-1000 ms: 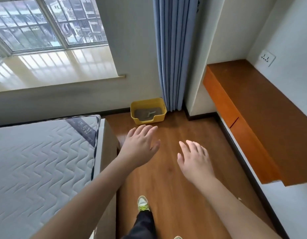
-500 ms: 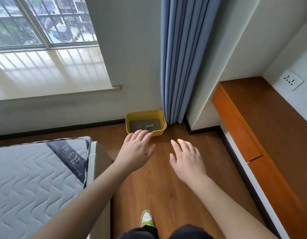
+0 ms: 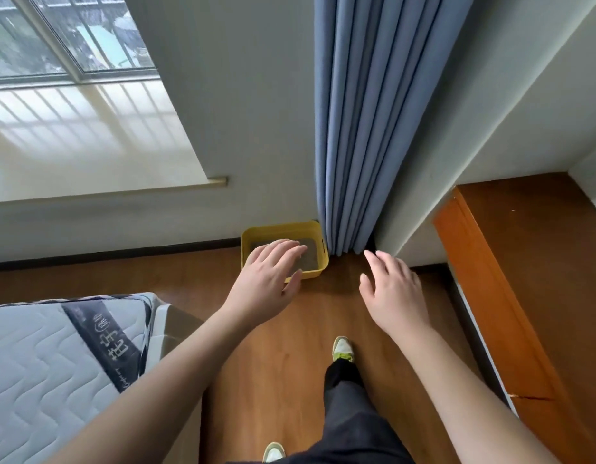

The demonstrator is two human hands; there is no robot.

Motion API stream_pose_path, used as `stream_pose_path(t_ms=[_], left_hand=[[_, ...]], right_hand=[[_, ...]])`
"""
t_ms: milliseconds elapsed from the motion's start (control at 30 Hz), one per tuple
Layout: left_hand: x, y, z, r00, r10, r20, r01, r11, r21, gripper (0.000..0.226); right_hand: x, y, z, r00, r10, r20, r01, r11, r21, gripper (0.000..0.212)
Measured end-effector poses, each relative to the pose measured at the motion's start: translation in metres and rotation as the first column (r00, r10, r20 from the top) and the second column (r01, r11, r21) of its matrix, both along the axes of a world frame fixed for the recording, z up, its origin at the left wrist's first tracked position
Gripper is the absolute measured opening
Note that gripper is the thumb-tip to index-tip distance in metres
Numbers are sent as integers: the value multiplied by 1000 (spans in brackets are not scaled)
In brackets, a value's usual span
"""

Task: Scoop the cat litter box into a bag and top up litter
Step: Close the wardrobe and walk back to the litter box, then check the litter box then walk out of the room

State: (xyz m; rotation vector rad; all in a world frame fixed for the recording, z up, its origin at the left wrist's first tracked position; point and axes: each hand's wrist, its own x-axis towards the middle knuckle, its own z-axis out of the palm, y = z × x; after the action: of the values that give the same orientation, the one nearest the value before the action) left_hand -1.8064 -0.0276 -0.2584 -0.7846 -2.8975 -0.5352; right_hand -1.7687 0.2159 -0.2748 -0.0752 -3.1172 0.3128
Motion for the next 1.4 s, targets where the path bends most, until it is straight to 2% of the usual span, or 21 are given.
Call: stream_pose_path(t_ms=[67, 233, 367, 500, 667, 833, 967, 1067, 1167, 1333, 1400], left_hand=[[-28, 13, -14, 999, 27, -18, -28, 1000, -15, 42], [-97, 44, -58, 993, 115, -15, -116, 981, -156, 49], [-133, 54, -104, 985, 171, 21, -164, 968, -188, 52], [-164, 54, -171, 985, 170, 21, -163, 967, -195, 51], [-200, 65, -265, 992, 121, -21, -123, 981, -148, 48], [-213, 69, -378, 985, 170, 25, -165, 975, -151, 48], [-200, 75, -482, 977, 207, 47, -202, 975, -92, 42], [-191, 82, -557, 958, 269, 101, -261, 961, -87, 41], [-187, 92, -624, 949, 281, 143, -274, 959, -67, 40], [-188, 94, -714, 944, 274, 185, -265, 961, -74, 47], [-189, 99, -743, 950, 240, 199, -227, 970, -87, 46]], right_hand=[[-43, 16, -17, 999, 29, 14, -29, 999, -31, 48], [-133, 37, -62, 989, 146, 38, -147, 989, 17, 49], [-169, 30, -104, 976, 212, 44, -213, 977, 11, 51], [-189, 15, -174, 971, 240, 19, -240, 971, 1, 47], [-220, 2, -280, 975, 220, 35, -220, 975, 8, 47], [-243, 17, -384, 974, 225, -16, -224, 973, 50, 49], [-249, 36, -464, 970, 241, -30, -236, 966, 108, 51], [-245, 44, -530, 976, 219, 8, -220, 974, 55, 52], [-244, 47, -591, 961, 271, 55, -274, 960, 53, 52], [-255, 59, -662, 979, 200, -47, -202, 978, -54, 37], [-259, 66, -692, 982, 185, -29, -187, 980, -63, 34]])
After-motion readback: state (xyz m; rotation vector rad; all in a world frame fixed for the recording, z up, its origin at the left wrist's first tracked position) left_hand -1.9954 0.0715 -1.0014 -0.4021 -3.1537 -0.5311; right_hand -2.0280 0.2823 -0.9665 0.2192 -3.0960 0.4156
